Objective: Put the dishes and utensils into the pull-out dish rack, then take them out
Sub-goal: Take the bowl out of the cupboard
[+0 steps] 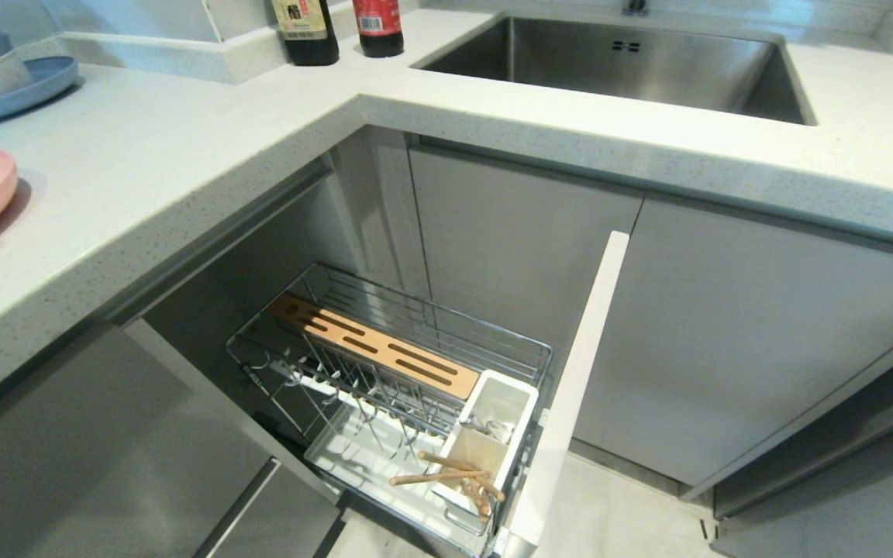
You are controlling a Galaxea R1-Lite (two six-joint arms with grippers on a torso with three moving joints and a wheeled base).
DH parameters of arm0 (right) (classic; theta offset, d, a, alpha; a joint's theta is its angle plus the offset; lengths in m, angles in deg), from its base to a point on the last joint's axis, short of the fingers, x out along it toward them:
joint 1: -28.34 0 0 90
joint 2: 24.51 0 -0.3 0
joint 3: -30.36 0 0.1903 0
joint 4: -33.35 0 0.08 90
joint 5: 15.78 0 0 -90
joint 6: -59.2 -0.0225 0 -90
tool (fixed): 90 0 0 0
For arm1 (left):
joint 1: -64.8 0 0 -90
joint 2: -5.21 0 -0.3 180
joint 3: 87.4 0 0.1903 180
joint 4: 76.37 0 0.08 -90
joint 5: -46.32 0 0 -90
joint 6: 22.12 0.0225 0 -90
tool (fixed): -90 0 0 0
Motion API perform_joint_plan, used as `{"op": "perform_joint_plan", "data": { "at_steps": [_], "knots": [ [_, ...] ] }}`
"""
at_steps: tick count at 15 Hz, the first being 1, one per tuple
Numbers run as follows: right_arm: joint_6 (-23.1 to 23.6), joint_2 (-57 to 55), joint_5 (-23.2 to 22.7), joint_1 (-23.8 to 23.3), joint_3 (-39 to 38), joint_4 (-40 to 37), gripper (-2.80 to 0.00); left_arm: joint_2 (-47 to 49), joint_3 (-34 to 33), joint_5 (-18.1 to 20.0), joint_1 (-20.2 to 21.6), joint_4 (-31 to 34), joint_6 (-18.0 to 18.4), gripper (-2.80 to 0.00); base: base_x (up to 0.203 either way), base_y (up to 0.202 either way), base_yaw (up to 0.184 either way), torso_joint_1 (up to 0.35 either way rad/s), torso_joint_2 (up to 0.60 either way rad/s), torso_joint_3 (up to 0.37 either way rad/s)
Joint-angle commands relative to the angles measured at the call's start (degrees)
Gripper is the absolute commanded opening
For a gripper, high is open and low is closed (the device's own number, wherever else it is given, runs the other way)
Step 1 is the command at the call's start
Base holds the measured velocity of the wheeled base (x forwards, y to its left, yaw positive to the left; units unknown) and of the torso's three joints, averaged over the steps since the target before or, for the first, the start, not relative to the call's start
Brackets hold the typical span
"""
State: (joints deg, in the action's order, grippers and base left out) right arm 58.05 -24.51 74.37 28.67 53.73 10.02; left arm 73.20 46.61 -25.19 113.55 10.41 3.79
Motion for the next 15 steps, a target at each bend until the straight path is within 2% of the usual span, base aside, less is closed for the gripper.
{"op": "perform_joint_plan", "data": {
  "at_steps": [1, 4, 12, 15],
  "knots": [
    [0.0, 0.0, 0.0, 0.0, -0.1, 0.0, -2.8, 6.4, 0.8, 0.3, 0.3, 2.1, 1.5, -2.8, 0.0, 0.0, 0.0, 0.0, 0.0, 0.0],
    [0.0, 0.0, 0.0, 0.0, -0.1, 0.0, -2.8, 9.2, 0.6, 0.6, -0.8, 4.4, 1.9, -2.8, 0.0, 0.0, 0.0, 0.0, 0.0, 0.0],
    [0.0, 0.0, 0.0, 0.0, -0.1, 0.0, -2.8, 11.6, 0.6, 0.8, -4.0, 4.1, 1.8, -2.8, 0.0, 0.0, 0.0, 0.0, 0.0, 0.0],
    [0.0, 0.0, 0.0, 0.0, -0.1, 0.0, -2.8, 11.5, 0.6, 6.1, -4.6, 3.6, 1.8, -2.8, 0.0, 0.0, 0.0, 0.0, 0.0, 0.0]
  ]
}}
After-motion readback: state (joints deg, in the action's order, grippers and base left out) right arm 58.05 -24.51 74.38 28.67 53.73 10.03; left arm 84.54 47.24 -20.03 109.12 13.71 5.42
